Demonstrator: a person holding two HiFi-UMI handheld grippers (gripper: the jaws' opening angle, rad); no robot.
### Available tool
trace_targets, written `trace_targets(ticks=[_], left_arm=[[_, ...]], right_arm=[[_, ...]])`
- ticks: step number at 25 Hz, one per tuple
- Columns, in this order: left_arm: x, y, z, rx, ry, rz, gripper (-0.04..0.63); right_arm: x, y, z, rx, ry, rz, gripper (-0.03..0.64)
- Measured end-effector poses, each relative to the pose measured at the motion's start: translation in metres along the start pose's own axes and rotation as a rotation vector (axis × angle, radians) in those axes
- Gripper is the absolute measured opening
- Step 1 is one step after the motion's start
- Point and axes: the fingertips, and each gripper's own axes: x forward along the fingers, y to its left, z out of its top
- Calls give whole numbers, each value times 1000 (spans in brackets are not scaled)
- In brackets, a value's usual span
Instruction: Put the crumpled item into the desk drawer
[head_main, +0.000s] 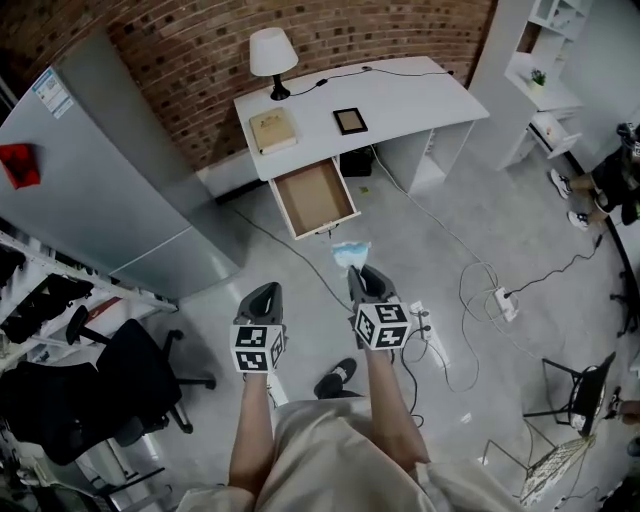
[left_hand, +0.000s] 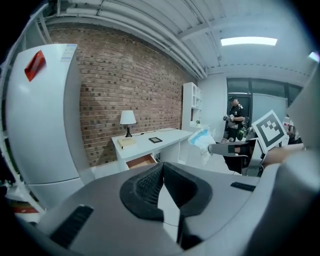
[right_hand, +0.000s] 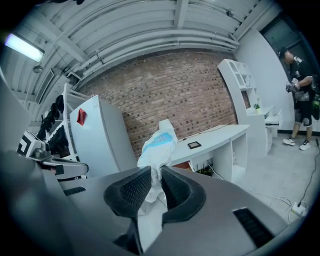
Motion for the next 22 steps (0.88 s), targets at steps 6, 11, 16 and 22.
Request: trace_targets(ticks=[6,11,16,22], left_arm=[[48,25,27,85,15,-23,17],[62,51,31,56,14,-11,17],[85,67,20,28,26,-22,17],[135,74,26,28,17,-101,17]], right_arm=[[47,-40,21,76,-40,-50,87],[59,-46,9,113,-22,-55,87],[62,-51,-13,126,11,-83,87],[80,-62,-13,84,17,-98,87]])
